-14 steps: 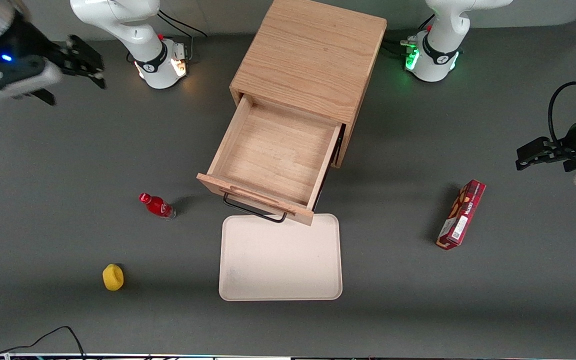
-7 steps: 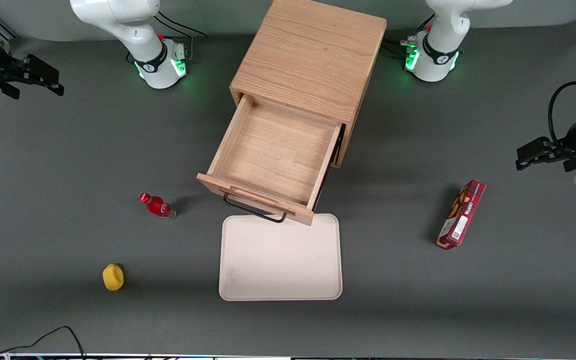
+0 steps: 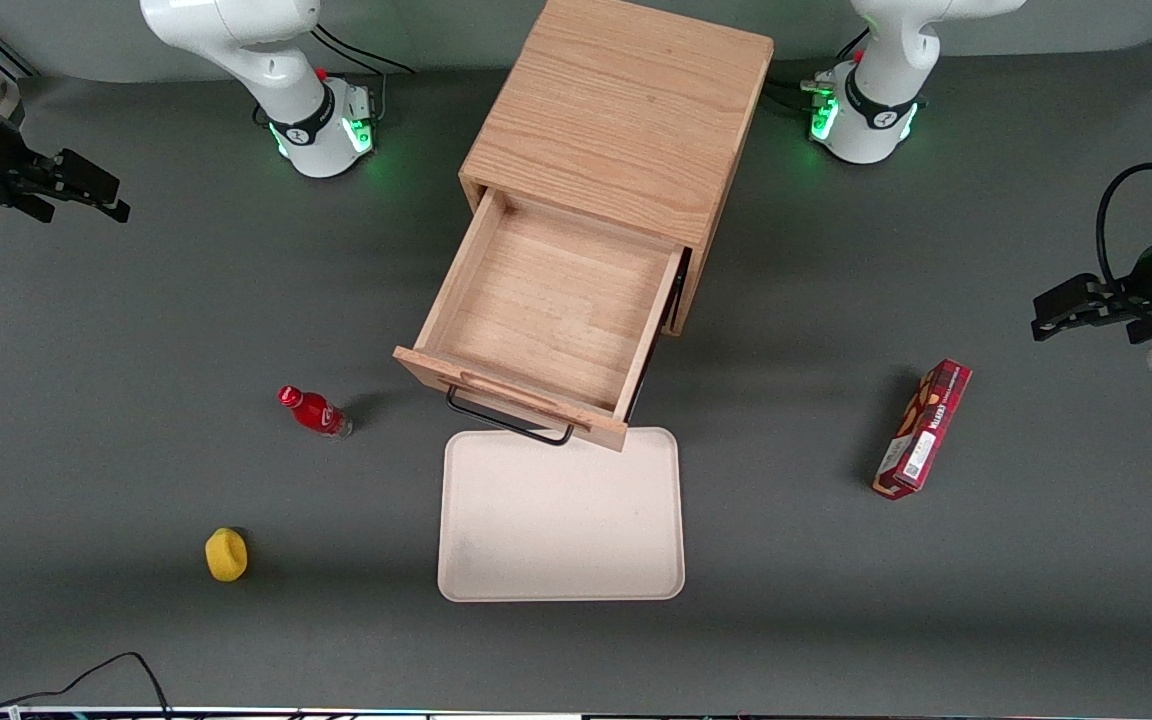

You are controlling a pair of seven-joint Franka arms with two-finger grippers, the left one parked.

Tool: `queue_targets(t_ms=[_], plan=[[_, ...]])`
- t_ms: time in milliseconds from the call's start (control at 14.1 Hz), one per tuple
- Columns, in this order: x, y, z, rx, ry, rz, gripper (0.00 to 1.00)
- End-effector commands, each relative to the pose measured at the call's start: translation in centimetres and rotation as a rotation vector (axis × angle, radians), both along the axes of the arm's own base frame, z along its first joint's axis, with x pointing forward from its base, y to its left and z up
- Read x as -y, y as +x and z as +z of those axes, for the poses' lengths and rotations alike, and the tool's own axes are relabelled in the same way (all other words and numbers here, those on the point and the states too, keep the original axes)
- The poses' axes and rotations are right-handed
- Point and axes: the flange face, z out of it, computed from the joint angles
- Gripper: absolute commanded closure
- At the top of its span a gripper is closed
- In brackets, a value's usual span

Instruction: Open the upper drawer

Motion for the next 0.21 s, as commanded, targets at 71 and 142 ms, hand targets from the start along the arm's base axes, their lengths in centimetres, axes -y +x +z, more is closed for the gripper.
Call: queue_targets(t_ms=[71, 142], plan=[[-0.1, 0.9, 1.7, 0.030, -0.024, -0.017, 0.00], [-0.1, 0.9, 2.1, 0.033, -0.032, -0.015, 0.00]])
